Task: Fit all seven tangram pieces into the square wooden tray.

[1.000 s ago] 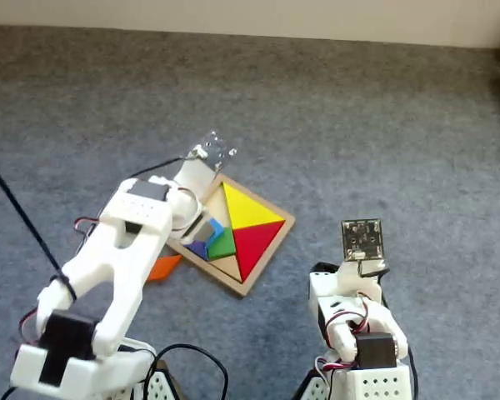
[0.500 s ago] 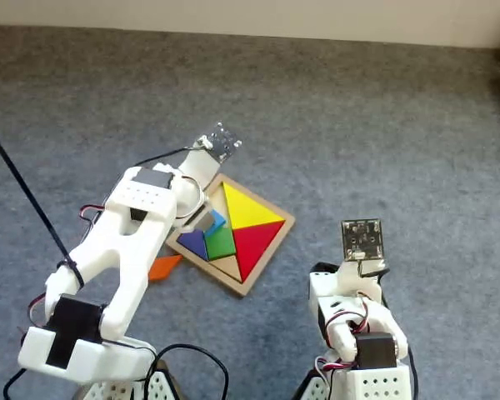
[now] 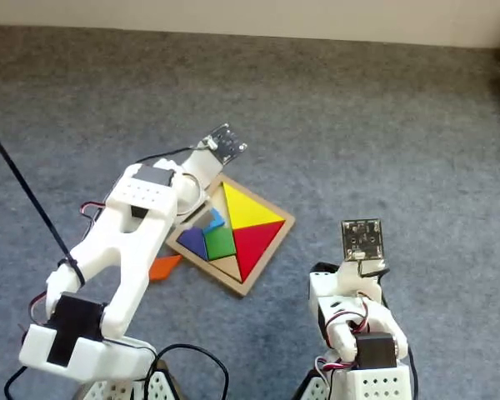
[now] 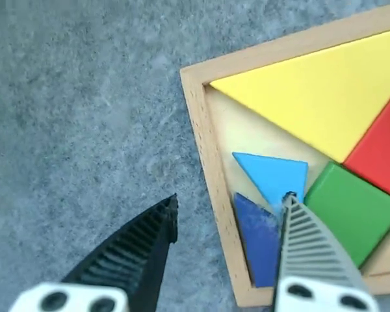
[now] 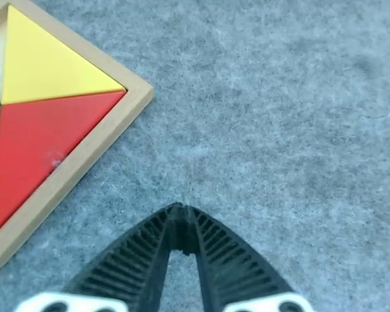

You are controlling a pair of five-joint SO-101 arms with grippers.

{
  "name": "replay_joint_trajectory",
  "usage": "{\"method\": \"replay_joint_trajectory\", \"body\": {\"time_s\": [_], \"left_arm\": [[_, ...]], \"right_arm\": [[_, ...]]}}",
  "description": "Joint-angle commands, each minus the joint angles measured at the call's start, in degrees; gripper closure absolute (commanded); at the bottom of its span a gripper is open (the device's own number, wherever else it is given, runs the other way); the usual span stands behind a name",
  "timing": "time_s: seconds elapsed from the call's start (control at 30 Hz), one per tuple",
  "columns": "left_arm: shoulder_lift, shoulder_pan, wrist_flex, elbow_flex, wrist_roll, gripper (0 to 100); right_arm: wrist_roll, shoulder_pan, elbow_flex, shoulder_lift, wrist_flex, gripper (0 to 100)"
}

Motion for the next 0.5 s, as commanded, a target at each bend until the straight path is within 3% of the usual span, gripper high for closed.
{"method": "replay_joint_trajectory", "body": {"time_s": [0.0,0.27,0.47], "left_arm": [[-0.84,-1.10,-0.35,-4.26,-1.85,74],[-0.92,-1.89,5.80,-9.63,-1.76,75],[0.57,-3.12,5.10,-8.13,-1.76,75]], "right_arm": [[-0.18,0.66,6.73,-0.57,0.13,99.3],[-0.18,0.66,6.73,-0.57,0.13,99.3],[-0.18,0.66,6.73,-0.57,0.13,99.3]]}}
